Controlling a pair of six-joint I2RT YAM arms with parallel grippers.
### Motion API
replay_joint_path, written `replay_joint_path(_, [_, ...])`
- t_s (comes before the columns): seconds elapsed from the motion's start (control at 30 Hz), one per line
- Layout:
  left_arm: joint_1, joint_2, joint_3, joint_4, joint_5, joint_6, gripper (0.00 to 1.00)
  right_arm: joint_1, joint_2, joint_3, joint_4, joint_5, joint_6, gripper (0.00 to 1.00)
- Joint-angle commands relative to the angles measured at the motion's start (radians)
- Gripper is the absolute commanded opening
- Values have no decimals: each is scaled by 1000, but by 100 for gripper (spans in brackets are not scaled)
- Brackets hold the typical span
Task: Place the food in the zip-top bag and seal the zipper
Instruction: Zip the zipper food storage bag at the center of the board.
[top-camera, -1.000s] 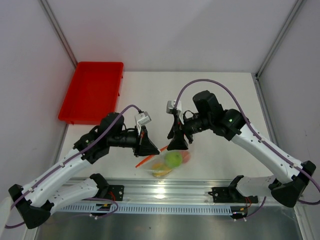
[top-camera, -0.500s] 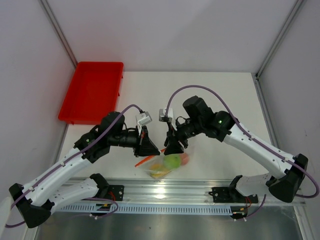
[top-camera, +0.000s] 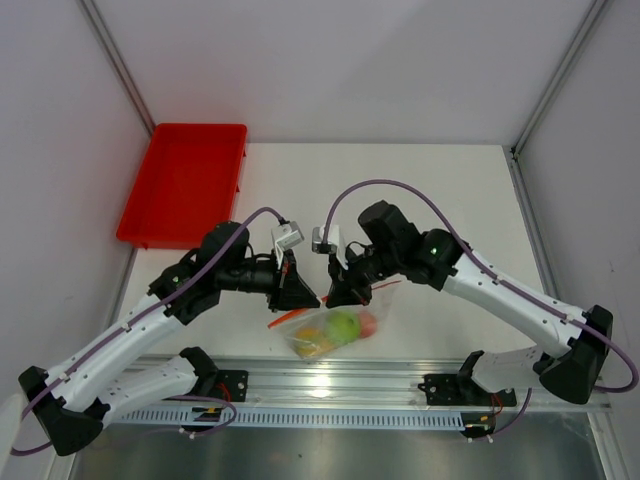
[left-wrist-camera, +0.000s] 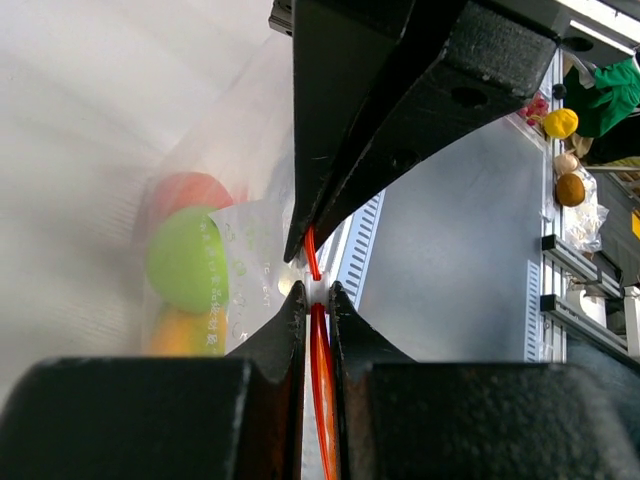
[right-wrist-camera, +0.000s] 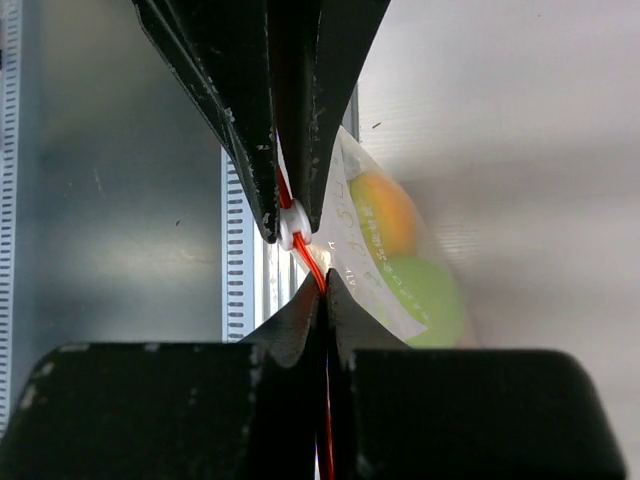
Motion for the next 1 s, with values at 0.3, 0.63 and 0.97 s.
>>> replay_joint_path(0.3, [4,-30,15,-15,-3,25,1,0,-131,-137,140,262,176,0])
replay_joint_path(0.63, [15,-45,-4,-4,-116,-25,1,-2,-225,-241,236,404,348,0])
replay_joint_path(0.97, [25,-68,-4,-10,-145,-28,1,-5,-228,-230,194,520,387,0])
